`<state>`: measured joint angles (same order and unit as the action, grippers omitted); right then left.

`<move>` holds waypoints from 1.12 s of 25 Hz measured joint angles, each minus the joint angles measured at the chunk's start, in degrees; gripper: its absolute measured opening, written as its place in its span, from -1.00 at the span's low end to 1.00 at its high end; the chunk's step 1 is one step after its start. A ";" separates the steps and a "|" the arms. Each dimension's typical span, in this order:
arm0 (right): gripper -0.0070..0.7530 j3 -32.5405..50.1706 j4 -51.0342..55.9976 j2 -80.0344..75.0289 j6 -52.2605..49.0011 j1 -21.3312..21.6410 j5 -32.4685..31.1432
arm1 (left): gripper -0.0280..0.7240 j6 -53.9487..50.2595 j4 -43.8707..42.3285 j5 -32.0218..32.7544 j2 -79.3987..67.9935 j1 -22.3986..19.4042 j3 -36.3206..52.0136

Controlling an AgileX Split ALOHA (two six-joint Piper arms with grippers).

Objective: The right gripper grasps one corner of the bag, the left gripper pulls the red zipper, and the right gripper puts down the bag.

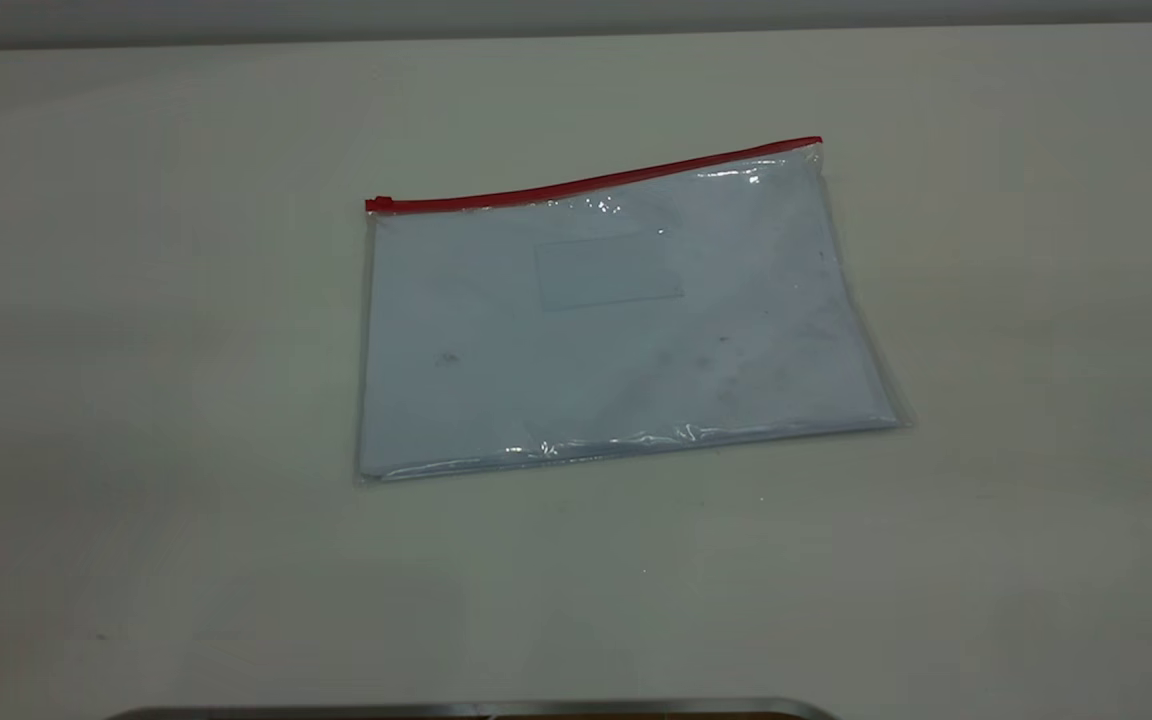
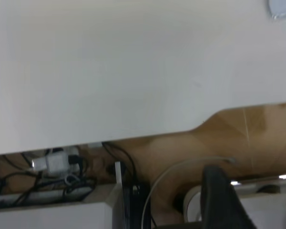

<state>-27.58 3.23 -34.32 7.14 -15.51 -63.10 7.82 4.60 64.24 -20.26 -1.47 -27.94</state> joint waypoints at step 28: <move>-0.04 0.00 0.18 35.00 -0.04 10.85 -1.42 | 0.15 -0.23 0.00 1.17 21.35 0.00 0.06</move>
<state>-27.58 3.41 0.67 7.10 -4.66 -64.52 7.58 4.60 65.41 1.09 -1.47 -27.87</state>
